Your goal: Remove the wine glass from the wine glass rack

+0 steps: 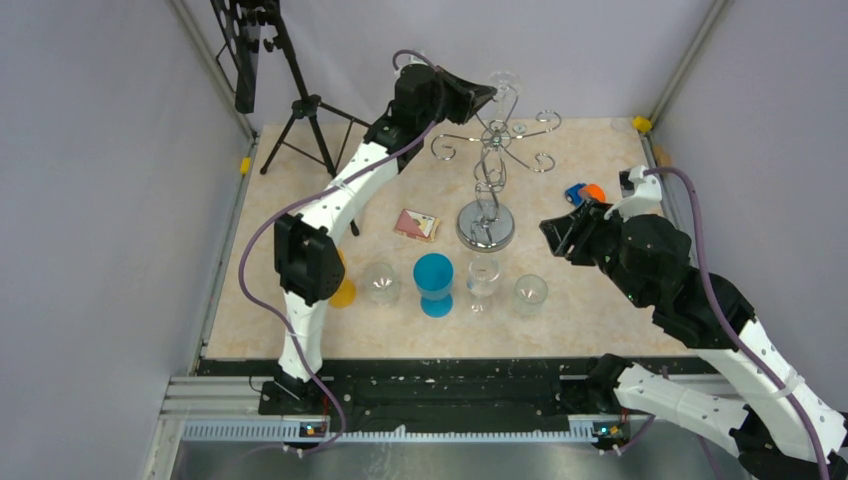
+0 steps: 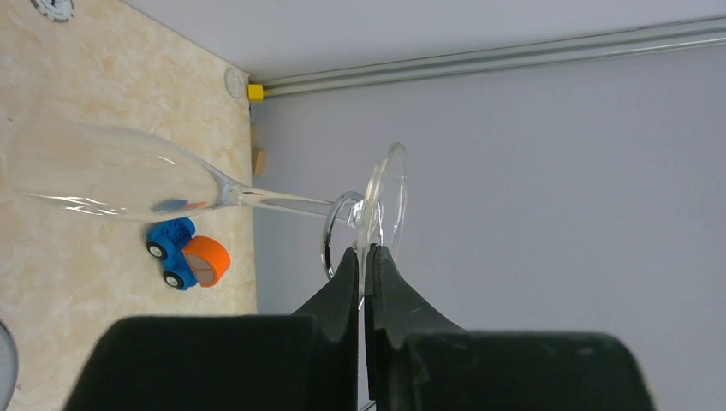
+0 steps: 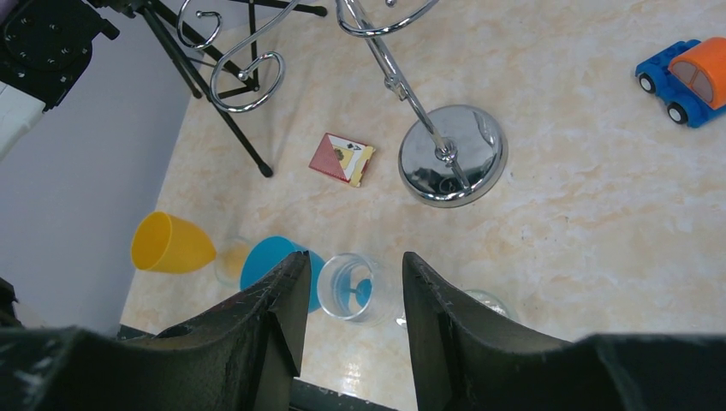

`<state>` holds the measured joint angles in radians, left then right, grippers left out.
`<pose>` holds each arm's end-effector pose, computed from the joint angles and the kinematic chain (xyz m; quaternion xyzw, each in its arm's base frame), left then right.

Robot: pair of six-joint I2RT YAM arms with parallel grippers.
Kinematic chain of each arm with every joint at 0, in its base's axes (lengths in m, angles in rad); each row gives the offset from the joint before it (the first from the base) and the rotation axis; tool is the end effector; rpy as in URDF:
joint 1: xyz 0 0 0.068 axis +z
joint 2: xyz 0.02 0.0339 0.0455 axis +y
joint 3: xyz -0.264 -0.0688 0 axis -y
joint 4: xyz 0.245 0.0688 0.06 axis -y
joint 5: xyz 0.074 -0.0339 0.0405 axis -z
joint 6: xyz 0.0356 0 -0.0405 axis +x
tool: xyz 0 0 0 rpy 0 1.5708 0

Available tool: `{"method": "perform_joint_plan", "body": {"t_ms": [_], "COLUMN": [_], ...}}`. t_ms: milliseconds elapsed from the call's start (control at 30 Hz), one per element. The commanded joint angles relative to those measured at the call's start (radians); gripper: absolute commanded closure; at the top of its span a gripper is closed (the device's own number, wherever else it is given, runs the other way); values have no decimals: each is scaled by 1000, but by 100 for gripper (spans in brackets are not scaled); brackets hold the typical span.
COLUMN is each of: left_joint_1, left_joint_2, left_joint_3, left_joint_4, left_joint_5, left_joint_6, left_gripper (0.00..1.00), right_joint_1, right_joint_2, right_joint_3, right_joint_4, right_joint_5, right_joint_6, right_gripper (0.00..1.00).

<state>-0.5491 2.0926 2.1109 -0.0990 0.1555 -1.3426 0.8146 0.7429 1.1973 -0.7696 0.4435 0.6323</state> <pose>0.4273 -0.2679 0.3980 -0.2346 0.6963 -0.5816 0.3492 0.0937 0.0770 0.4206 0.0568 0.7980 0.2459 0.5473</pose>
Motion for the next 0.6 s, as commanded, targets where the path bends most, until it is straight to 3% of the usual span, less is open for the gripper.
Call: {"method": "perform_joint_plan", "body": {"t_ms": [0, 567], "left_joint_1": [3, 7], "left_joint_2": [4, -42], "left_joint_3": [24, 28], "left_joint_4": [38, 166], "left_joint_5": [5, 132], "left_joint_6": [-4, -21], "left_gripper": [100, 100], "right_joint_1": [-9, -8], "right_joint_2": [2, 0], "right_joint_3": [5, 0], "right_joint_4": [40, 43], "right_joint_5": [-5, -2], "right_joint_6": [3, 4], "right_gripper": [55, 55]}}
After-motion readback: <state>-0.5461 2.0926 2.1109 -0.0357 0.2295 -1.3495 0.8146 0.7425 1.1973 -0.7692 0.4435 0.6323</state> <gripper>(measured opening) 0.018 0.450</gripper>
